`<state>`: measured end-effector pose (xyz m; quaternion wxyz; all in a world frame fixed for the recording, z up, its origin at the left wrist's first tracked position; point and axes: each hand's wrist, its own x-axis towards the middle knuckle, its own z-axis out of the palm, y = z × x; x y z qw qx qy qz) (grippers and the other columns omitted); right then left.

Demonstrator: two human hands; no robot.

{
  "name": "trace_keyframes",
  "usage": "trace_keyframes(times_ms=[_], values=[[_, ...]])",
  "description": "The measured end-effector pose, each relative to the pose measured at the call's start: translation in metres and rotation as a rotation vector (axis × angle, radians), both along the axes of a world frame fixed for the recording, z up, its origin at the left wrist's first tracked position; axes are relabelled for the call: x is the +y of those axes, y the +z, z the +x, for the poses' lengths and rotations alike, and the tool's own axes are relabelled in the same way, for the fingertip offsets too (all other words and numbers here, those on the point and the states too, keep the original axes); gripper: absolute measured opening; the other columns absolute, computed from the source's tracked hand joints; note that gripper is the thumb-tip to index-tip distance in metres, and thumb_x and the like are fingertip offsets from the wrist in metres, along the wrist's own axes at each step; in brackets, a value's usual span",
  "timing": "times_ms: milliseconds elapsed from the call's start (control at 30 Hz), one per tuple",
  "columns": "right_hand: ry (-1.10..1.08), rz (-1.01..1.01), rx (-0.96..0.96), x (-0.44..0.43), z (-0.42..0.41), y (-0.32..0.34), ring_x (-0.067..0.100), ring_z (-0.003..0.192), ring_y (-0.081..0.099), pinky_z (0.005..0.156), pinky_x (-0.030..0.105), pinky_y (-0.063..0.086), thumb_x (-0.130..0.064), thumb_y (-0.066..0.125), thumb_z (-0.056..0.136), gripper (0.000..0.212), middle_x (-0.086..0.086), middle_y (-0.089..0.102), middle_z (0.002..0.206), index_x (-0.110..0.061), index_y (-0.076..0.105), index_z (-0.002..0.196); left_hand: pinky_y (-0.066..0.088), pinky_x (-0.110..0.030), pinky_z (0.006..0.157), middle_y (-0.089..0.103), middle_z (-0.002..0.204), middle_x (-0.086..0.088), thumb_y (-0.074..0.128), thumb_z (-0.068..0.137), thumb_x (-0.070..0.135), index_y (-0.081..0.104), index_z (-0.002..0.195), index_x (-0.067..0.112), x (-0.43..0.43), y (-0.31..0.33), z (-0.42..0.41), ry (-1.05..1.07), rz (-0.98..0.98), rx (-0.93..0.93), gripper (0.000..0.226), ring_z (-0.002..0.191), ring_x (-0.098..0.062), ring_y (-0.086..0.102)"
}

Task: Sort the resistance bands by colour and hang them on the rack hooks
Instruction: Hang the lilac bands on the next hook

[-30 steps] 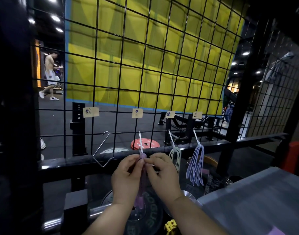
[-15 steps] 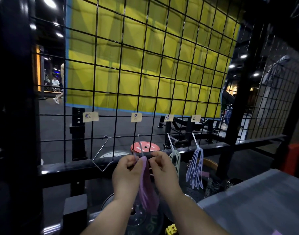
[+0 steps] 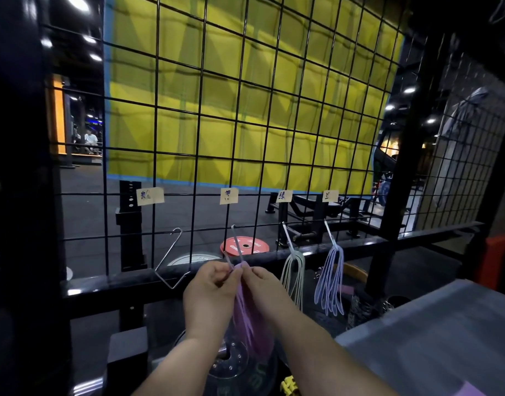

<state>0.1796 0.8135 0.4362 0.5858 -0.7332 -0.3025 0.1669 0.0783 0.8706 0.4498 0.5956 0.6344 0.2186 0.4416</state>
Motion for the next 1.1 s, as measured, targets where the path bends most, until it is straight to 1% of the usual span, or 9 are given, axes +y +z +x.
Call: trace_keyframes(times_ms=[167,333,433,567,667,767,900,967,1100], values=[[-0.009,0.032,0.073,-0.001,-0.002,-0.006,0.016,0.081,0.058,0.081,0.039,0.046,-0.063,0.052,0.082,0.041,-0.001,0.065,0.082,-0.025,0.065,0.088,0.044,-0.014,0.06,0.069,0.073,0.01,0.073,0.082,0.022,0.065,0.085,0.028,0.005,0.003,0.003,-0.005,0.09,0.107,0.011,0.07,-0.001,0.063],[0.035,0.069,0.164,-0.007,-0.002,-0.009,0.024,0.089,0.065,0.082,0.042,0.049,-0.056,0.055,0.085,0.038,0.008,0.071,0.097,-0.023,0.066,0.1,0.052,-0.022,0.064,0.07,0.08,0.002,0.071,0.084,0.014,0.072,0.078,0.026,0.007,-0.003,0.005,-0.146,0.103,0.075,0.014,0.072,-0.008,0.067],[0.077,0.115,0.216,-0.01,0.0,-0.012,0.03,0.099,0.068,0.095,0.047,0.05,-0.048,0.053,0.093,0.034,0.011,0.072,0.103,-0.019,0.065,0.106,0.055,-0.032,0.069,0.071,0.087,-0.005,0.069,0.086,0.011,0.073,0.084,0.022,0.006,-0.006,0.009,-0.184,0.109,0.088,0.012,0.079,-0.019,0.069],[0.062,0.072,0.107,-0.012,-0.003,-0.012,0.02,0.101,0.066,0.094,0.04,0.051,-0.046,0.045,0.099,0.033,0.005,0.071,0.102,-0.02,0.062,0.107,0.055,-0.036,0.077,0.071,0.086,-0.004,0.065,0.086,0.007,0.072,0.086,0.021,0.005,-0.009,0.01,-0.192,0.12,0.086,0.016,0.083,-0.021,0.068],[0.046,0.019,0.013,-0.013,-0.005,-0.011,0.024,0.103,0.063,0.092,0.041,0.048,-0.045,0.04,0.101,0.036,0.01,0.067,0.105,-0.015,0.06,0.105,0.053,-0.028,0.074,0.07,0.084,-0.006,0.061,0.087,0.0,0.071,0.083,0.017,0.005,-0.009,0.009,-0.188,0.118,0.075,0.02,0.084,-0.021,0.067],[0.029,-0.014,-0.069,-0.013,-0.005,-0.011,0.023,0.103,0.061,0.089,0.036,0.047,-0.046,0.036,0.102,0.04,0.009,0.065,0.106,-0.014,0.059,0.107,0.051,-0.032,0.076,0.068,0.084,-0.008,0.061,0.088,0.002,0.069,0.077,0.018,0.006,-0.013,0.011,-0.209,0.105,0.04,0.021,0.083,-0.023,0.064],[0.038,0.015,-0.097,-0.017,-0.006,-0.01,0.008,0.095,0.06,0.074,0.018,0.044,-0.04,0.034,0.104,0.035,0.001,0.065,0.105,-0.018,0.06,0.11,0.052,-0.04,0.087,0.069,0.096,0.001,0.064,0.089,0.02,0.073,0.092,0.038,0.007,-0.02,0.012,-0.202,0.046,0.042,0.02,0.094,-0.018,0.066],[0.044,0.012,-0.109,-0.015,-0.006,-0.011,0.01,0.096,0.06,0.077,0.019,0.045,-0.038,0.033,0.104,0.035,0.002,0.065,0.106,-0.016,0.06,0.109,0.053,-0.034,0.084,0.07,0.087,0.007,0.066,0.089,0.023,0.072,0.092,0.042,0.002,-0.022,0.01,-0.179,0.019,0.021,0.02,0.089,-0.012,0.067],[0.066,-0.013,-0.048,-0.016,-0.006,-0.012,0.019,0.103,0.063,0.092,0.034,0.05,-0.044,0.035,0.102,0.038,0.005,0.066,0.109,-0.015,0.059,0.109,0.047,-0.023,0.065,0.069,0.078,0.004,0.072,0.083,0.031,0.062,0.099,0.028,-0.009,-0.025,0.01,-0.015,0.075,0.068,0.019,0.074,-0.007,0.065]])
